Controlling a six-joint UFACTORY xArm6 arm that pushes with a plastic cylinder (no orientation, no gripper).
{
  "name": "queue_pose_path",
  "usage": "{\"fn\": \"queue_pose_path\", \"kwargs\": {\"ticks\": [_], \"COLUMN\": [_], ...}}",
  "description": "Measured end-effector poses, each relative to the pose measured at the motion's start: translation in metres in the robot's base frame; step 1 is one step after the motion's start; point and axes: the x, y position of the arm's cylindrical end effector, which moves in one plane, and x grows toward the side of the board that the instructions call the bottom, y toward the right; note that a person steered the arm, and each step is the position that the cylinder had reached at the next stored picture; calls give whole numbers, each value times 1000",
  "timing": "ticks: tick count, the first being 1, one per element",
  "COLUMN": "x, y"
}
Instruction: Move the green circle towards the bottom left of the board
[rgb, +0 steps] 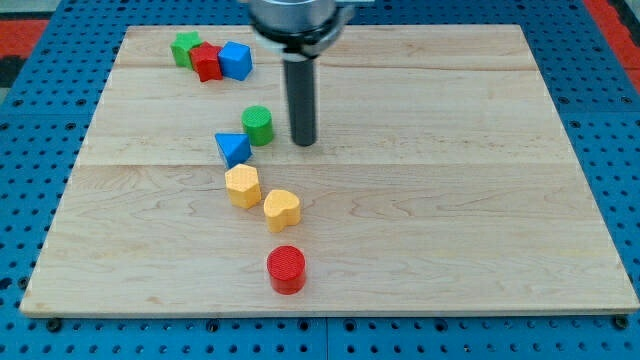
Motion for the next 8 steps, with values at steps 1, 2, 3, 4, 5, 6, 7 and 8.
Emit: {"fn": "queue_pose_path", "kwargs": {"ticks": [1,2,3,4,5,6,7,8], "x": [-14,-17,-58,-18,21,64,33,14], "y": [-48,-60,-57,-87,-118,-151,-143,-185]}}
